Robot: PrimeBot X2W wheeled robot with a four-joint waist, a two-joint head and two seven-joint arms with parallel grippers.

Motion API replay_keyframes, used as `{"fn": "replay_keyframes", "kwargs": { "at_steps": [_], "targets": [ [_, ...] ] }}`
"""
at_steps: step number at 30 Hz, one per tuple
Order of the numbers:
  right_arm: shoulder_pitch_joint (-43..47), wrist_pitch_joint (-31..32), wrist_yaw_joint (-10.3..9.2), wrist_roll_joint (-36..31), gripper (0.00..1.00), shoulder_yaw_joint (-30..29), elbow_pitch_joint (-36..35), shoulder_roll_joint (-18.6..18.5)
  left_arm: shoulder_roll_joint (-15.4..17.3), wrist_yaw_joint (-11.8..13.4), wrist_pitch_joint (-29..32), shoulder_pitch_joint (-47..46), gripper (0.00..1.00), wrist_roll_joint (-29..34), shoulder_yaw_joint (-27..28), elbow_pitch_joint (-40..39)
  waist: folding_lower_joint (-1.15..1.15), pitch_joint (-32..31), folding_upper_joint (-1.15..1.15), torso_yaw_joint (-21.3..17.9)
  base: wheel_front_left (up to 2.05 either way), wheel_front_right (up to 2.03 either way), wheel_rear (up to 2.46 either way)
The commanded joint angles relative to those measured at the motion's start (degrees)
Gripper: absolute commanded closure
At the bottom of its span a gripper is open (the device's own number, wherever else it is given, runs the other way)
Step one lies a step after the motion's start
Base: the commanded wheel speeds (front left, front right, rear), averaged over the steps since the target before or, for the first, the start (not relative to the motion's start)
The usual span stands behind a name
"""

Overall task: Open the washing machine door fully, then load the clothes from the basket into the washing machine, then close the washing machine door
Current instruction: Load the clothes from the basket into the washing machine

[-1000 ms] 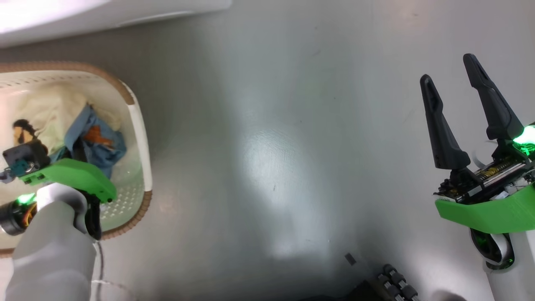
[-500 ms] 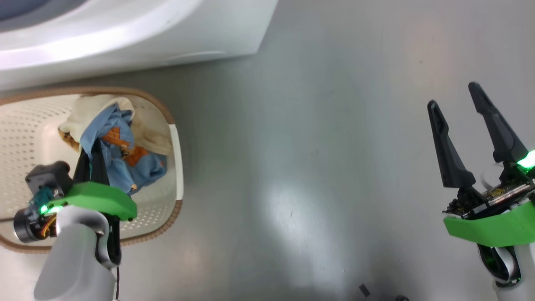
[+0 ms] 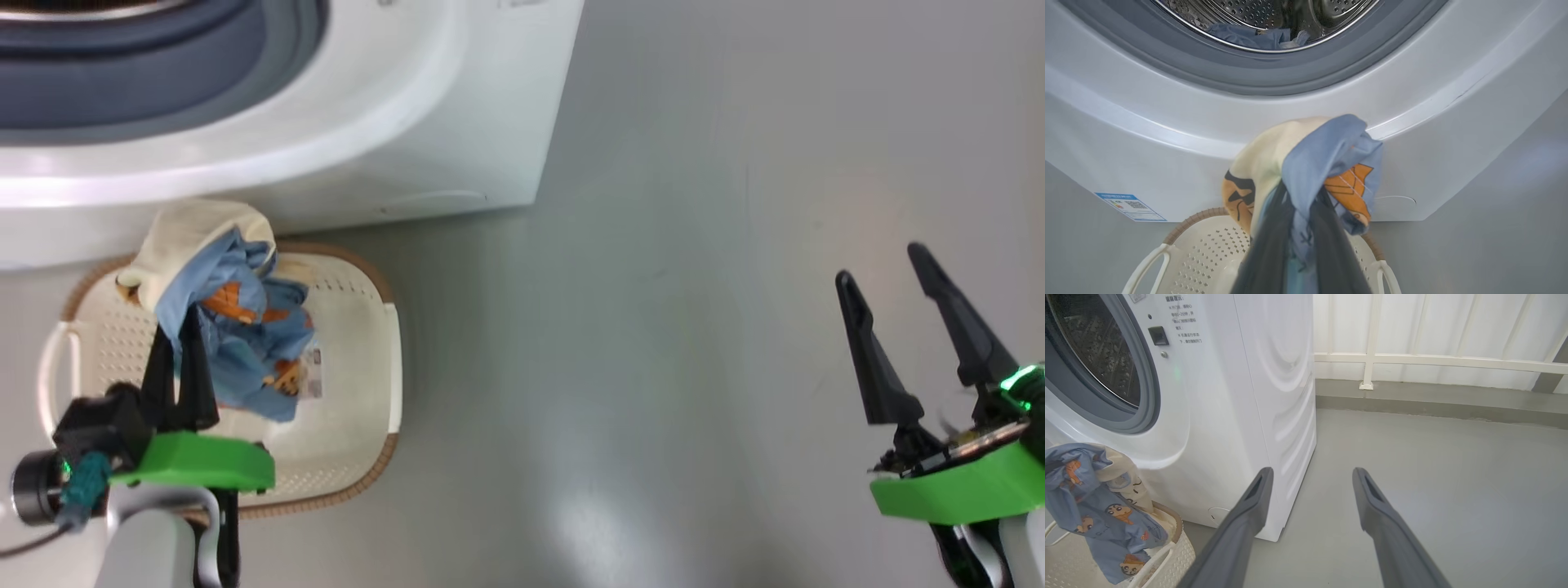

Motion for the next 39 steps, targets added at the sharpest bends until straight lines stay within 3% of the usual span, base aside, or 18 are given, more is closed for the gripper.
{"fn": "replay_keyframes", "kwargs": {
  "at_steps": [1, 11, 24, 39],
  "targets": [
    [2.3, -0.3, 0.09, -0.1, 0.00, 1.0, -0.7, -0.5, 1.6, 0.4, -0.5, 2.3, 1.00, 1.3, 1.9, -2.7, 0.01, -4.6, 0.00, 0.9, 0.00, 0.00, 0.00],
    [7.4, -0.3, 0.09, -0.6, 0.00, 1.1, 2.0, 1.3, 4.0, 0.3, -0.5, 11.3, 1.00, 3.7, 1.9, -9.3, 0.01, -14.7, 0.00, 0.7, 0.00, 0.00, 0.00],
    [13.5, -0.3, 0.09, -1.5, 0.00, 1.6, 4.0, 3.8, 5.3, 0.0, 2.5, 21.7, 1.00, 2.4, 1.7, -16.8, 0.01, -25.5, 0.00, 1.3, 0.00, 0.00, 0.00],
    [17.2, -0.3, 0.09, -2.4, 0.00, 2.1, 4.5, 5.3, 6.8, -0.3, 5.6, 28.2, 1.00, 1.0, 1.8, -20.6, 0.01, -31.6, 0.00, 2.3, 0.00, 0.00, 0.00]
  ]
}}
